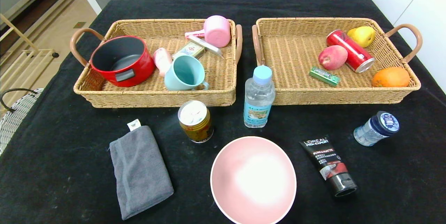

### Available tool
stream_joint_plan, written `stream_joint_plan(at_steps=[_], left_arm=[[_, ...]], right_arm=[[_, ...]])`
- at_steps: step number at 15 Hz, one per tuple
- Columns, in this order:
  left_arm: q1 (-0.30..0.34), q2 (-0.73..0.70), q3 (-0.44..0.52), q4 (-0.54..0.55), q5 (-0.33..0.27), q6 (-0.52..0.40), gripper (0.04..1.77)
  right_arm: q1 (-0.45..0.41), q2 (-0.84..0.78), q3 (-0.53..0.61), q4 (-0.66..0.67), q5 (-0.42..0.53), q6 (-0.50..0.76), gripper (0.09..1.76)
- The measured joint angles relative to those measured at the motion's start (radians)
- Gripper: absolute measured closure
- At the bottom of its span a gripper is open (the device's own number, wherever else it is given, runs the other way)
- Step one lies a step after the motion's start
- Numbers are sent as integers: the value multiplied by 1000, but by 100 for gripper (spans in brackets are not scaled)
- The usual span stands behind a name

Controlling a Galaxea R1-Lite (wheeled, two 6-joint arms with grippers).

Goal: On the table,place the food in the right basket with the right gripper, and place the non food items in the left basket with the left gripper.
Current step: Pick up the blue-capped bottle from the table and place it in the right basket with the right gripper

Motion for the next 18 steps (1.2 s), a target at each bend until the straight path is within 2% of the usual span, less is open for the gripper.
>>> stream_joint_plan(at_steps=[3,5,7,9,11,15,18], left_arm=[[0,0,0,0,0,0,9],[0,0,0,-42,-6,-9,9],[0,4,-48,-47,-32,-49,9],[0,43,-149,-28,-97,-80,9],[-7,130,-231,-26,-191,-91,9],[-40,344,-346,-30,-379,-72,9],[-84,530,-418,-64,-429,-53,9]], right_arm=[[0,0,-1,0,-1,7,14],[0,0,-5,1,-4,18,14],[0,6,-66,10,12,59,14],[0,51,-169,56,74,79,14],[4,132,-232,58,152,83,14],[5,353,-316,-63,289,83,14],[31,514,-375,-97,356,78,14]])
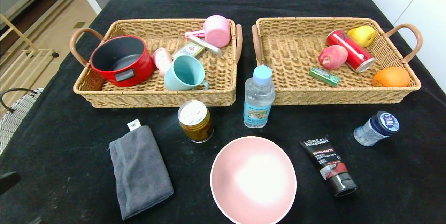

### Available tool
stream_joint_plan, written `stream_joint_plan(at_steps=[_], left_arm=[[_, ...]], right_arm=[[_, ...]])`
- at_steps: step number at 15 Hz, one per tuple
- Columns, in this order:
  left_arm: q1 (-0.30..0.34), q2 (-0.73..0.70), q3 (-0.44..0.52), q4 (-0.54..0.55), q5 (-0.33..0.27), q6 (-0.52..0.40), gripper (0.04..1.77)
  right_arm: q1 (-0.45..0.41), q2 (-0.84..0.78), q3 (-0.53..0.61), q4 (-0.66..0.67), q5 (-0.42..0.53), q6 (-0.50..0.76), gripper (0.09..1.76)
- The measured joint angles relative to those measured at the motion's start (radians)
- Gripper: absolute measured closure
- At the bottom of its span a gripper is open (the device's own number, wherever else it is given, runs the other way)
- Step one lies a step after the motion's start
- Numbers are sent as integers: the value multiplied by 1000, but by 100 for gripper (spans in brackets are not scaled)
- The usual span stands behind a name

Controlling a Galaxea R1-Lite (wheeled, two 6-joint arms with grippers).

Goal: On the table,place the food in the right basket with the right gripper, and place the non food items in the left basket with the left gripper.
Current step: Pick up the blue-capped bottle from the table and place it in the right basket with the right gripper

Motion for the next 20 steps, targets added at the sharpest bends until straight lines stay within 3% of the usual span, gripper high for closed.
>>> stream_joint_plan(at_steps=[4,8,11,16,20], left_arm=[[-169,236,-103,-41,-4,6,9],[-296,425,-233,-42,27,21,9],[-326,539,-279,-48,84,74,9],[-332,604,-287,-49,88,79,9],[-333,599,-289,-49,89,78,9]], right_arm=[[135,204,-74,-77,-45,0,14],[384,390,-161,-135,-314,3,14],[444,504,-197,-186,-363,3,14],[456,583,-207,-218,-368,1,14],[456,597,-245,-179,-449,0,14]])
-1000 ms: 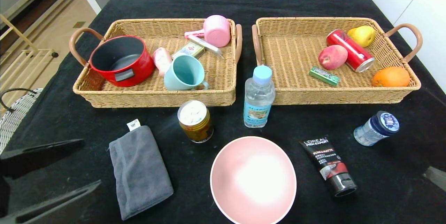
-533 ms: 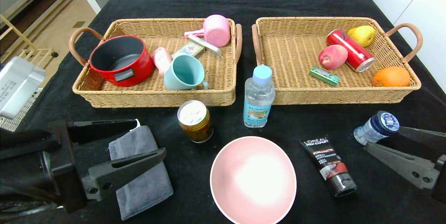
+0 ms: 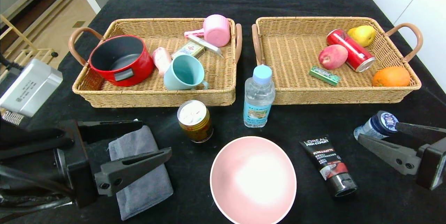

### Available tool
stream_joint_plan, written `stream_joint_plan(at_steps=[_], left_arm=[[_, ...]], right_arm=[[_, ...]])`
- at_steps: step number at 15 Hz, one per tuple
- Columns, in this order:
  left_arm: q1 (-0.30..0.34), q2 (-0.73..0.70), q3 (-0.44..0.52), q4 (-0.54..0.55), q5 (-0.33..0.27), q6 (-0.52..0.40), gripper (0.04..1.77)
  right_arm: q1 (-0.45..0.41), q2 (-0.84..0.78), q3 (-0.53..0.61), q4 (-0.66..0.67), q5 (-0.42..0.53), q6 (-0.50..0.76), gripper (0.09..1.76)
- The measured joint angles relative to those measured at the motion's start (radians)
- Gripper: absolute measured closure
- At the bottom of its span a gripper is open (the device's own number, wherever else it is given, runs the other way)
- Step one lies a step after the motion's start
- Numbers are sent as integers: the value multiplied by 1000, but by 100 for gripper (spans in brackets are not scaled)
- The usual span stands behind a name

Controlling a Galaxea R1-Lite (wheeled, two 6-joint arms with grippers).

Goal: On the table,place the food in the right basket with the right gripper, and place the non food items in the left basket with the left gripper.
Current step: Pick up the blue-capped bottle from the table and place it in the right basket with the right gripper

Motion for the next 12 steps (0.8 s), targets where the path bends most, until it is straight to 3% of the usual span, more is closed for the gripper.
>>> stream_joint_plan(at_steps=[6,12], left_arm=[[0,-24,-2,3,1,0,9],[0,-30,-1,8,1,0,9]], right_arm=[[-17,73,-294,383,-243,57,14],[-48,214,-609,801,-275,278,14]])
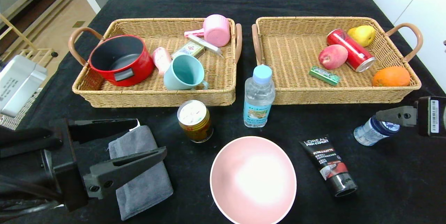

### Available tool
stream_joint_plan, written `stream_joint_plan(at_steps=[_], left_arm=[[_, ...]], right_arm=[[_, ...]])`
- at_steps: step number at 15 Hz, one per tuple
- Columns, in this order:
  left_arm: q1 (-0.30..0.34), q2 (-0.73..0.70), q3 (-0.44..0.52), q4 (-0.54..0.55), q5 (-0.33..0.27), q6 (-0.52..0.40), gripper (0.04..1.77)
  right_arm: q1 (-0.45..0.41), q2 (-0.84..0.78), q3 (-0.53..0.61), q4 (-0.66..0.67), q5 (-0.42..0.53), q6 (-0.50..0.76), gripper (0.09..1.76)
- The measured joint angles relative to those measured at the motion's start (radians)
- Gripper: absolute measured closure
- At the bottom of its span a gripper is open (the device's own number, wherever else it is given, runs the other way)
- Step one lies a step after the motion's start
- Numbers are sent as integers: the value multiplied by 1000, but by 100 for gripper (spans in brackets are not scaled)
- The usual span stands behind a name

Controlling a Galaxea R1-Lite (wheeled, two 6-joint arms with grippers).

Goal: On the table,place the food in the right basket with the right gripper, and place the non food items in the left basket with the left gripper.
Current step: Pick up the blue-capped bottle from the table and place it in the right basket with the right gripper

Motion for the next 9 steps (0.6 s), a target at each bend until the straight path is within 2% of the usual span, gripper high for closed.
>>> stream_joint_plan(at_steps=[4,9], left_arm=[[0,2,3,2,0,0,9],[0,4,6,3,0,0,9]], right_arm=[[-48,111,-77,53,19,63,14],[-156,197,-107,51,164,66,14]])
